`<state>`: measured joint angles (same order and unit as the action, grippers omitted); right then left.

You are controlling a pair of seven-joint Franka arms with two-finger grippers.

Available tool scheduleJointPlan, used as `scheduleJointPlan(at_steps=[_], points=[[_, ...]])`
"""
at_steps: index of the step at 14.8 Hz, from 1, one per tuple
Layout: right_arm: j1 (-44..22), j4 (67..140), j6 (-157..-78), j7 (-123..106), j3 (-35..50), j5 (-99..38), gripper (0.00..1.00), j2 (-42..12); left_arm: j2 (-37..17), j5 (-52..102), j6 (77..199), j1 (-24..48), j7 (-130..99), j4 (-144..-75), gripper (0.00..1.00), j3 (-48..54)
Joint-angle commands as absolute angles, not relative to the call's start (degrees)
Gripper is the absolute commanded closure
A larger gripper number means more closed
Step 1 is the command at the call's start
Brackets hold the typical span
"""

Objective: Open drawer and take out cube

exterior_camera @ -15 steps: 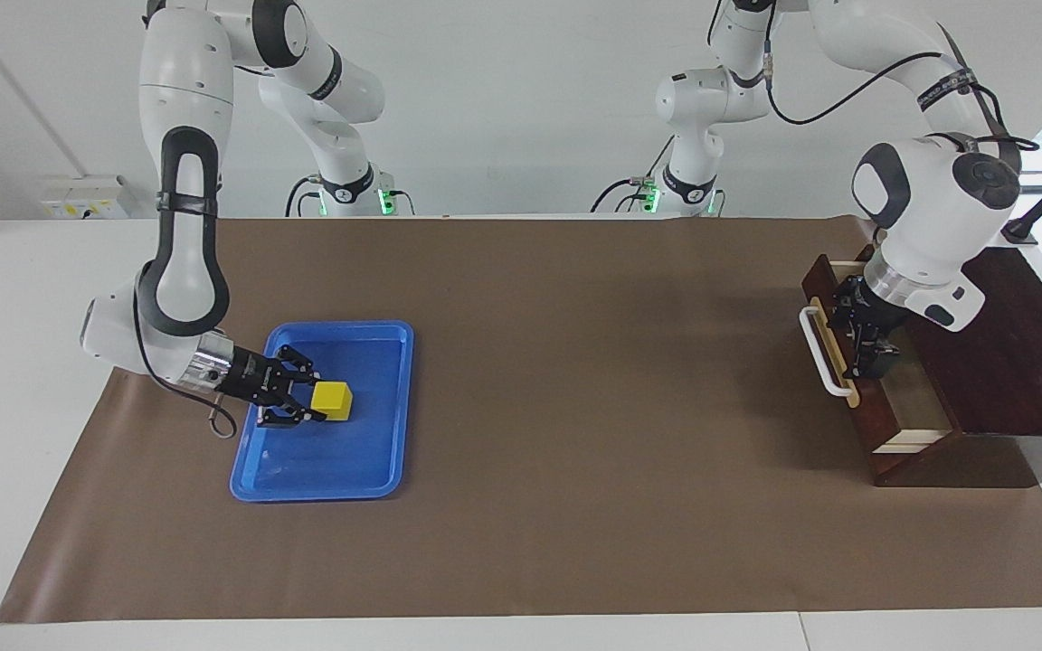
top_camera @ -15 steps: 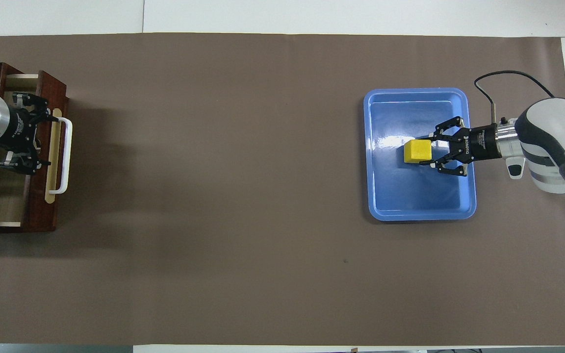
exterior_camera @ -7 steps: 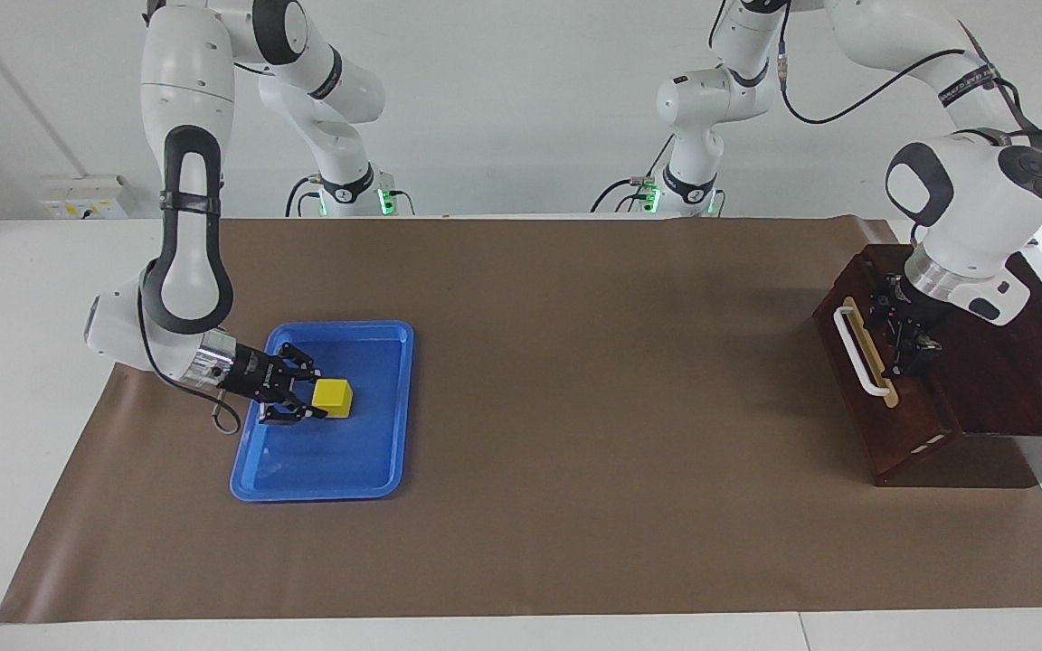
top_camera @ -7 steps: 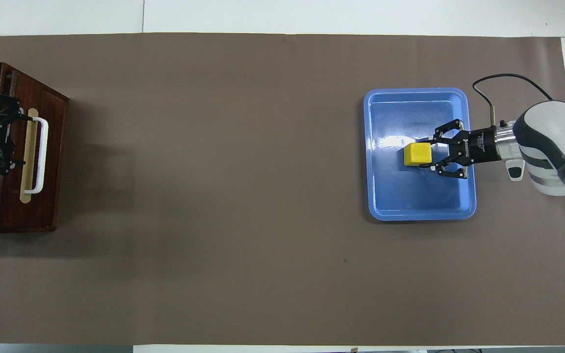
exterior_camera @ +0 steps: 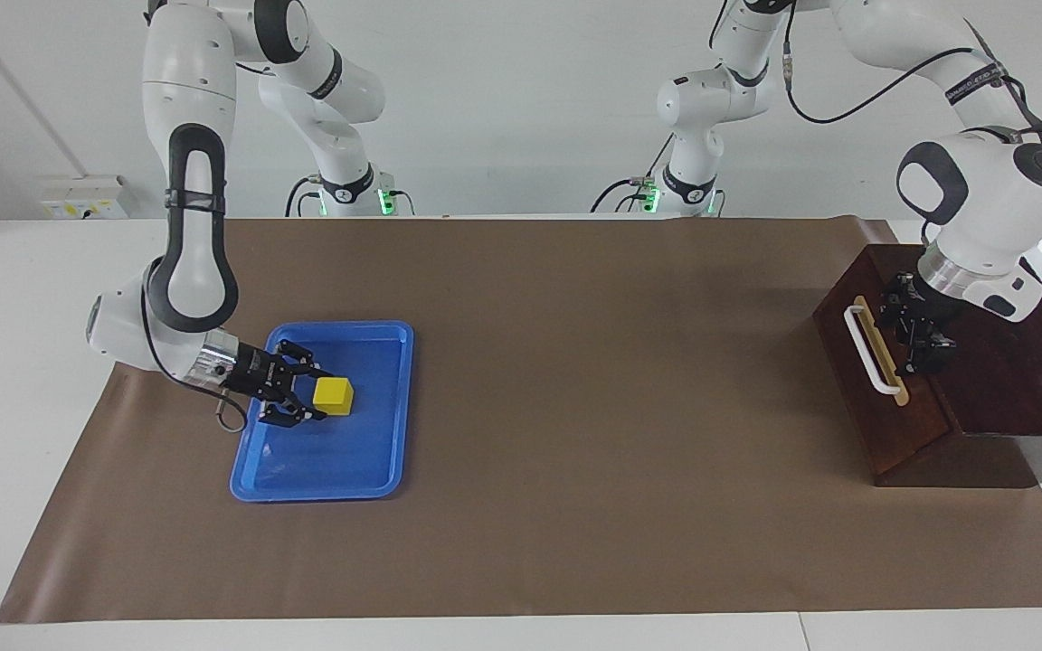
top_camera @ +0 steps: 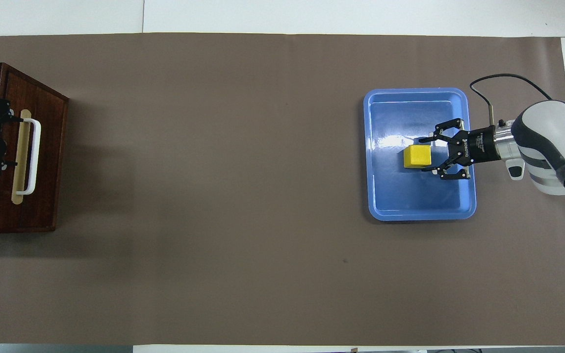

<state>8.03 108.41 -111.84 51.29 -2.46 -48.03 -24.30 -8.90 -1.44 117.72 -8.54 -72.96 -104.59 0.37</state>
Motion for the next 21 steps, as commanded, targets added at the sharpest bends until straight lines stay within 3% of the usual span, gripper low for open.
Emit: scheduleJointPlan(at_steps=[1, 3, 7, 11, 15, 21], points=[[8.1, 105.6, -107.6, 51.0, -3.0, -46.1, 0.11, -23.1, -7.9, -2.0, 118.0, -9.7, -71.7, -105.7, 0.00, 0.4], [7.7, 102.1, -105.2, 50.8, -2.6, -38.0, 0.01, -20.8, -7.9, -2.3, 114.1, -8.0, -71.5, -103.5, 0.00, 0.5], [2.4, 100.4, -101.8, 50.7, -2.7, -27.0, 0.01, -12.1, -5.2, -4.0, 109.3, -6.2, -65.0, -101.6, 0.00, 1.0], [-1.8, 93.1, -94.3, 47.8, -1.7, -14.3, 0.00, -7.0, -1.0, -3.6, 103.0, -4.7, -46.5, -101.4, 0.00, 1.7], [-4.5, 92.8, -92.5, 32.1, -1.7, -6.5, 0.00, -1.4, 2.0, -3.5, 95.5, -2.7, -27.5, -100.5, 0.00, 1.4], [-1.9, 95.7, -90.0, 5.7, -1.9, -0.8, 0.00, 2.2, -0.6, -3.4, 87.8, -2.1, -9.1, -94.8, 0.00, 1.7]])
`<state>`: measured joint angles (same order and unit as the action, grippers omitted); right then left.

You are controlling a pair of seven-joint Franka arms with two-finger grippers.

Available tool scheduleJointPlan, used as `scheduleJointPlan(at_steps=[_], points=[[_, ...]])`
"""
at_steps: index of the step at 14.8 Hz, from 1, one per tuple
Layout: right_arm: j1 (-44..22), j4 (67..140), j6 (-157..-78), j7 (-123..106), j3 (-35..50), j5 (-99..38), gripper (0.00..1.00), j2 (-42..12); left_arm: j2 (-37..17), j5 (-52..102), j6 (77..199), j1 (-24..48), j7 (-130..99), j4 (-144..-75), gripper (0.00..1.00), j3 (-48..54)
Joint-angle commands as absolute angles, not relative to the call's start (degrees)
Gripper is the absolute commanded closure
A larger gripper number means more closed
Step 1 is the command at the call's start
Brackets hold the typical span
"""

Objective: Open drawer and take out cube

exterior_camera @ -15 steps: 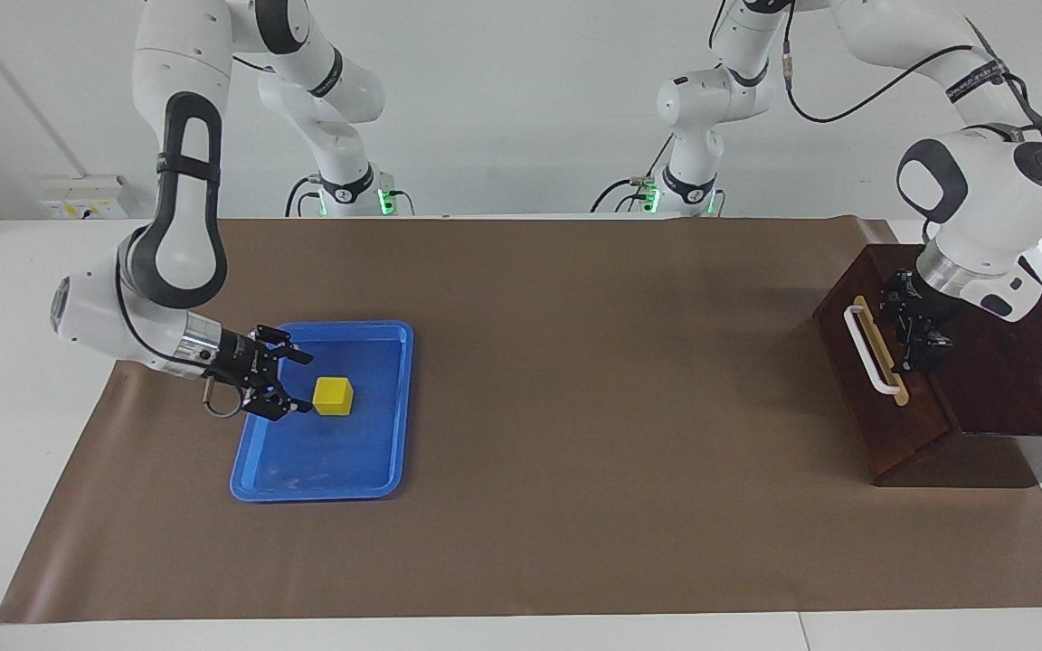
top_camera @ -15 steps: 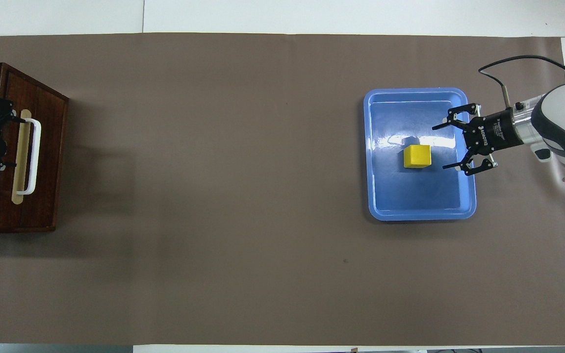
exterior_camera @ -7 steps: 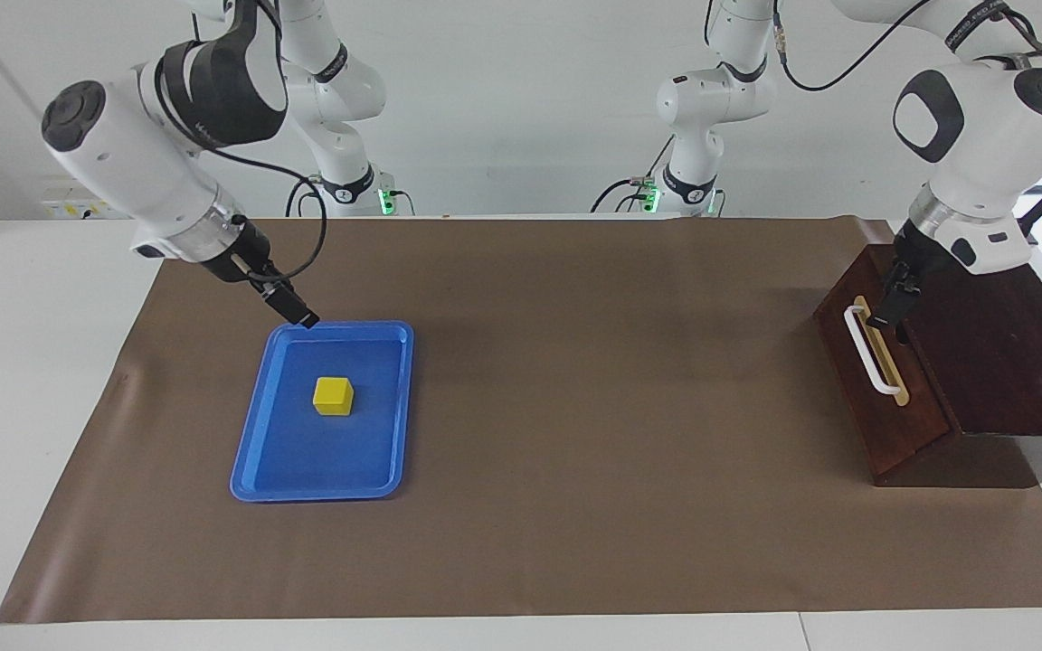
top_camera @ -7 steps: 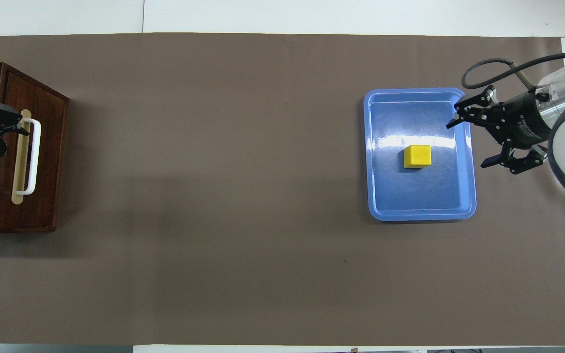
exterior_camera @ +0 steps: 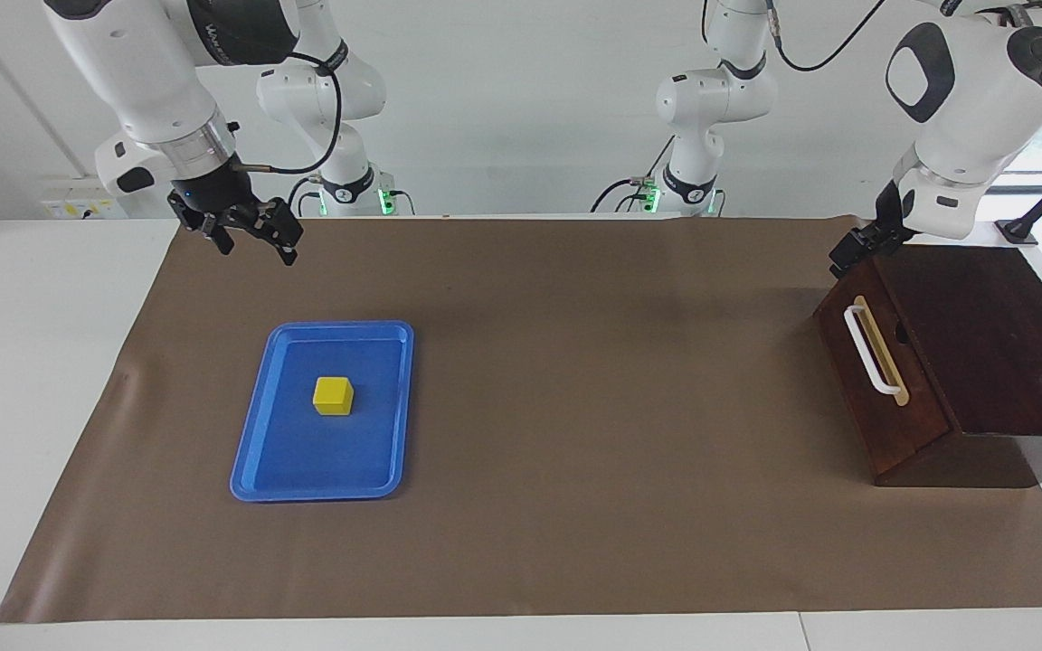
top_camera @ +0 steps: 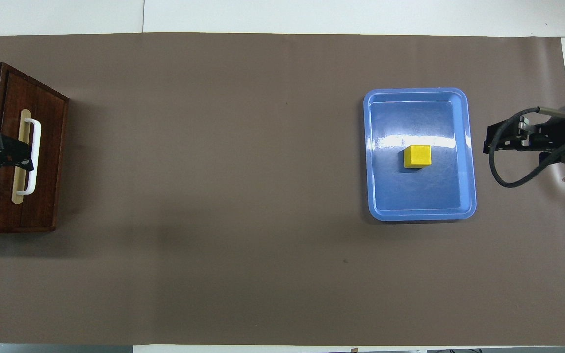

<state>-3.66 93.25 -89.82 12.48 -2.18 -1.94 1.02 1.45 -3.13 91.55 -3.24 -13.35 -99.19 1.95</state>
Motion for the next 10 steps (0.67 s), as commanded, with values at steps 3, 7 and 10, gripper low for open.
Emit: scheduleJointPlan(at_steps=[3, 7, 10], points=[[-1.7, 96.2, -90.4, 3.7, -1.9, -0.8, 0.00, 2.5, -0.3, -3.2, 85.9, -0.2, -8.5, -93.6, 0.00, 1.2], [-1.0, 95.7, -89.7, 1.2, -2.1, 0.3, 0.00, 2.2, -0.3, -1.9, 86.3, 0.4, -4.0, -93.6, 0.00, 1.5], [-1.0, 95.2, -88.8, -2.4, -2.1, 1.5, 0.00, 2.1, -0.2, 1.1, 86.6, 0.4, -2.9, -93.5, 0.00, 1.2]])
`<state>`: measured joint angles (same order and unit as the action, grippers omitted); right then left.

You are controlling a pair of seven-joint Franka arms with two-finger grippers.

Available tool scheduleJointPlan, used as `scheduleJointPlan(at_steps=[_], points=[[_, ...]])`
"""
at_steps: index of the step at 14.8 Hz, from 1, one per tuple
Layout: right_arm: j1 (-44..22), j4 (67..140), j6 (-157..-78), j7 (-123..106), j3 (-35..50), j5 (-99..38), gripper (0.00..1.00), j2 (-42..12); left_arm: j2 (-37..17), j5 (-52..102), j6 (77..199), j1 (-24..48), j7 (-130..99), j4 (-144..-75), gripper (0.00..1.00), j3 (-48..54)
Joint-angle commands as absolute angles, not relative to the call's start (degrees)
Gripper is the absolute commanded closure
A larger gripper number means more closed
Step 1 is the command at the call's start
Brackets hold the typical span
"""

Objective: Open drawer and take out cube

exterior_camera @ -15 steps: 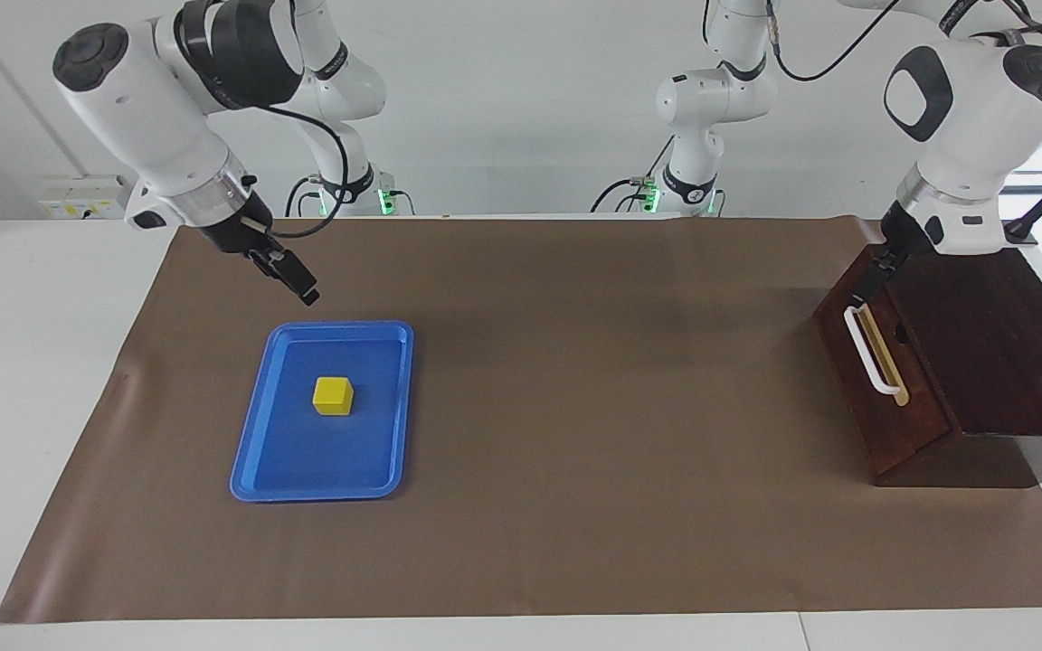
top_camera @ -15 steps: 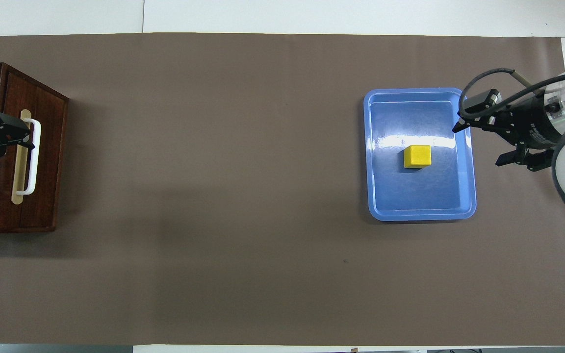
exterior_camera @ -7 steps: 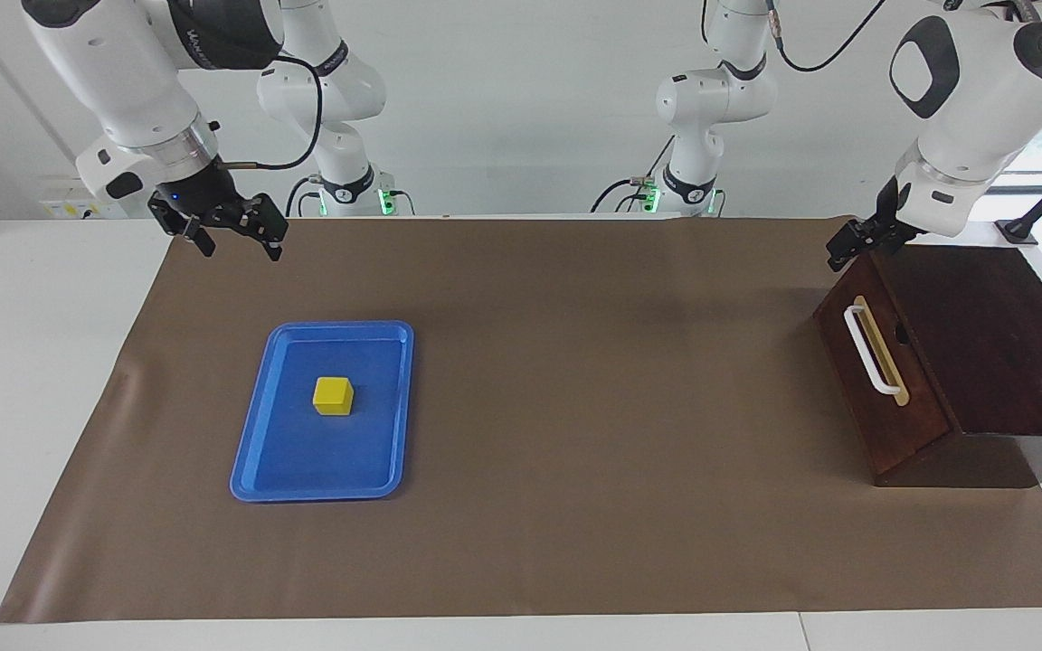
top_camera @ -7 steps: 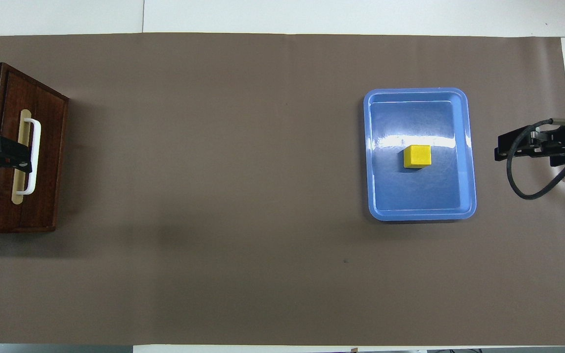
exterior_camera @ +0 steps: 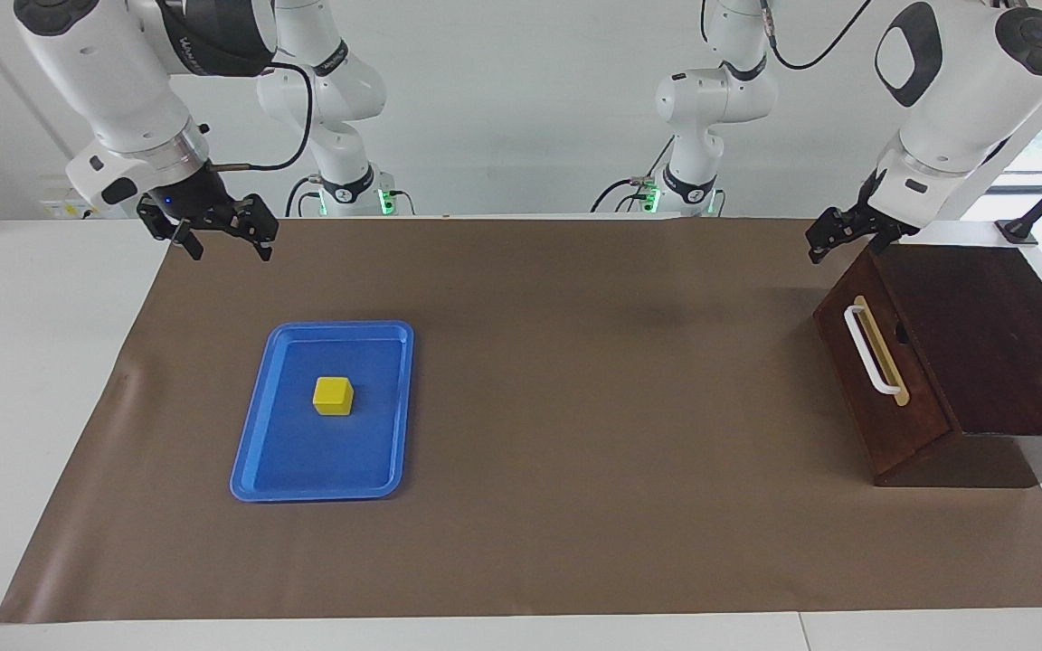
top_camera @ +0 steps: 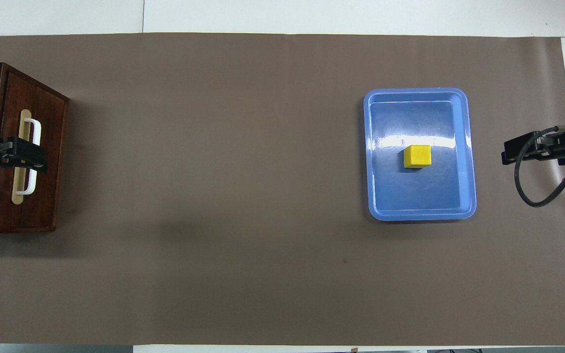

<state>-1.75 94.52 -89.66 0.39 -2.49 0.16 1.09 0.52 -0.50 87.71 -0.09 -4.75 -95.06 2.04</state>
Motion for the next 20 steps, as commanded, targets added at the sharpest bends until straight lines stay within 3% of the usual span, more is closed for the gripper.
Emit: scheduleJointPlan(at_steps=[1, 8, 20], points=[[-1.0, 95.3, -88.8, -2.5, -2.1, 1.5, 0.00, 2.1, -0.1, 0.8, 86.8, 1.0, -1.5, -93.8, 0.00, 1.2], [-1.1, 96.0, -86.9, -2.4, -2.1, 1.5, 0.00, 2.5, 2.6, 0.6, 85.3, 1.7, -0.1, -94.7, 0.00, 1.5], [-1.2, 95.7, -86.7, -2.1, -2.1, 1.5, 0.00, 2.5, 1.8, 0.4, 86.1, 1.8, 1.3, -93.3, 0.00, 1.7]])
